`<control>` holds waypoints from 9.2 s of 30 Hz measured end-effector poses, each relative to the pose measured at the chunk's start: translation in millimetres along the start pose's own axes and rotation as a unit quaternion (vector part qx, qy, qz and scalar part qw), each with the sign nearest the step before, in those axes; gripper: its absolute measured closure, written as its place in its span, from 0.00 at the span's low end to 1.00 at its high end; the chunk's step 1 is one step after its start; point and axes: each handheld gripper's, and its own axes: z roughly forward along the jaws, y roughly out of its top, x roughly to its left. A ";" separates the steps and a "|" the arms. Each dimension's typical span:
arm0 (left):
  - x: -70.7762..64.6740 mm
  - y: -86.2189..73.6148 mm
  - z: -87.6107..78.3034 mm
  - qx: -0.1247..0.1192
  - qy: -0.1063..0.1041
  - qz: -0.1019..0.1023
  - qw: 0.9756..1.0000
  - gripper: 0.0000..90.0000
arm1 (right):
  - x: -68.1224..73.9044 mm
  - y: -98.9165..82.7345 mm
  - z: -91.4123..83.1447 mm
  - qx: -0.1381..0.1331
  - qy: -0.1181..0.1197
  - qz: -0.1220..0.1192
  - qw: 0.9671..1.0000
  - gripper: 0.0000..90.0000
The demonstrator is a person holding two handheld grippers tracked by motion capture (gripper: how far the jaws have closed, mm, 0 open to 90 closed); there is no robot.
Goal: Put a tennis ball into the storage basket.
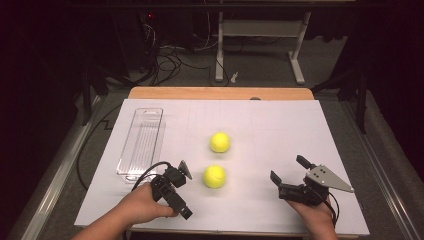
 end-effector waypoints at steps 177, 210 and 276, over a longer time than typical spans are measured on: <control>17.2 63.1 -76.1 -0.030 0.019 -0.005 0.999 0.30 | -0.6 -2.6 1.1 0.005 0.003 -0.002 1.000 0.00; 57.1 27.6 -113.0 -0.048 0.031 -0.062 0.996 0.30 | 0.4 -3.7 2.0 0.007 0.004 -0.002 1.000 0.00; 117.8 -36.9 -131.9 -0.049 0.055 -0.149 0.986 0.30 | 2.3 -4.6 4.2 0.011 0.004 -0.006 1.000 0.00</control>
